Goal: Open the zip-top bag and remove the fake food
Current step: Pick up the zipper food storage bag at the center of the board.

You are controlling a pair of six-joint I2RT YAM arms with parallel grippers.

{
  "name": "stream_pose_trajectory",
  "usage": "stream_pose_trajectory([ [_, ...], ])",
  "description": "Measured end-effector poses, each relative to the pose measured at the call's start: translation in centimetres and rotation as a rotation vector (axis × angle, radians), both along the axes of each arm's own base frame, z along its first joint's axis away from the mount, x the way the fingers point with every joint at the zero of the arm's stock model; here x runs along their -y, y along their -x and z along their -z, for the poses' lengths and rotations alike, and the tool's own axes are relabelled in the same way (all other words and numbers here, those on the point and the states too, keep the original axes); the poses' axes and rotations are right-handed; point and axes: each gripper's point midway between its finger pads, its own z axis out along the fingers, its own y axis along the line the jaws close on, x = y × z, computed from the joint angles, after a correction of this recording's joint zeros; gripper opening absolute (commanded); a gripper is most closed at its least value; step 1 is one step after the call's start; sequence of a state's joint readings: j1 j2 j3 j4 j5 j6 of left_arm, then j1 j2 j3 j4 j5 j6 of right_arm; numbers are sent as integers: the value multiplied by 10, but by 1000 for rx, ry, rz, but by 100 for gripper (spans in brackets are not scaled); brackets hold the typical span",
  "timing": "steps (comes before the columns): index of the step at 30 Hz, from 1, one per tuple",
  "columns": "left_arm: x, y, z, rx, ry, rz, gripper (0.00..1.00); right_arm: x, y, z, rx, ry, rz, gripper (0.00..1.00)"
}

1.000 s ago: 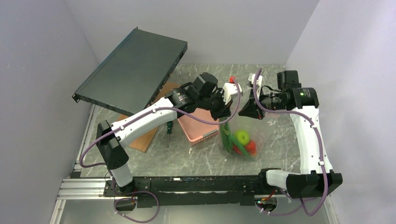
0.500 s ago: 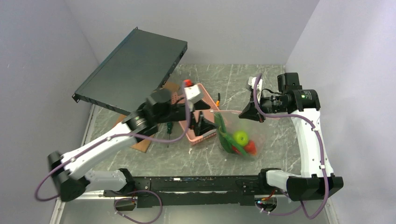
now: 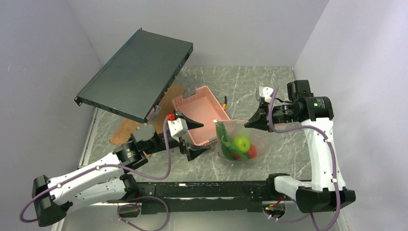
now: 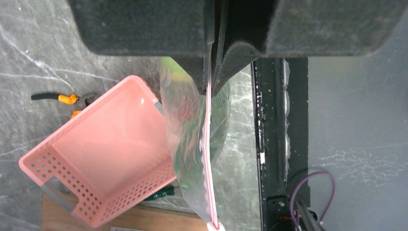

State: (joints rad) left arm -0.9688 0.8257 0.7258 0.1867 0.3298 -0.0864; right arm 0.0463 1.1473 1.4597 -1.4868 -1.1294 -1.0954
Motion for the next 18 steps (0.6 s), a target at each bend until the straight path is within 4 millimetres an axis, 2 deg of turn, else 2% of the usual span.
stream_pose_trajectory([
  [2,5,3,20,9,-29,-3,98,-2,4,-3,6,-14,-14,0],
  [5,18,7,31,49,-42,2,98,-6,7,-6,11,-34,-31,0],
  [10,40,-2,29,109,-3,-33,96,-8,12,-10,17,-56,-45,0],
  [18,43,-22,13,147,109,-137,85,-9,22,-10,25,-63,-54,0],
])
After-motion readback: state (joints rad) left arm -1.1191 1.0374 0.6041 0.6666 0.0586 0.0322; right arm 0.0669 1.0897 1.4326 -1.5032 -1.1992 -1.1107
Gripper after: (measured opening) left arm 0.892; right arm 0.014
